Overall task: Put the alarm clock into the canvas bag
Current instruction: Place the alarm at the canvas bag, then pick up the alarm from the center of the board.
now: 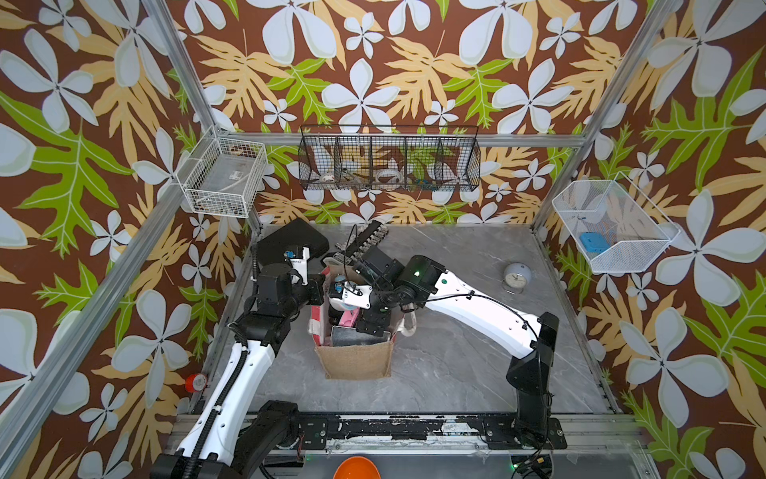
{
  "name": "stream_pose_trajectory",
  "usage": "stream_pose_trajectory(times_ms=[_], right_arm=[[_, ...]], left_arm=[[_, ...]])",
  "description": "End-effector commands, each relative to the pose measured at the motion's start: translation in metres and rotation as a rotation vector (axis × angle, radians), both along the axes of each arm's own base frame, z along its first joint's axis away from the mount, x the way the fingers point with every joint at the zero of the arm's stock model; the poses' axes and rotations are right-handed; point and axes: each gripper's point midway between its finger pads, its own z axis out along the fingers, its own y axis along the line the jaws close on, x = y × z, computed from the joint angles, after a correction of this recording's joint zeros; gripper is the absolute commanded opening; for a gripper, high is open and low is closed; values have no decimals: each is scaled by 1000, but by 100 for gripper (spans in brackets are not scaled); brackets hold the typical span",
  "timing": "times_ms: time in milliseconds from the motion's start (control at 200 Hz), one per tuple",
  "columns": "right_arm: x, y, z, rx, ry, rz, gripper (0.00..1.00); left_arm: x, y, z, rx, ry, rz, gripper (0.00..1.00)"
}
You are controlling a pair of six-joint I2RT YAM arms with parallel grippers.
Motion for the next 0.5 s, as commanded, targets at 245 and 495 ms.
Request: stream_pose_trajectory(times_ms=[245, 495], right_arm=[[70, -38, 50, 188, -100, -538, 93], [101, -92, 55, 248, -80, -834, 93]], left_arm=[[9, 0, 30, -16, -117, 4, 0], [9, -1, 29, -17, -114, 2, 0]])
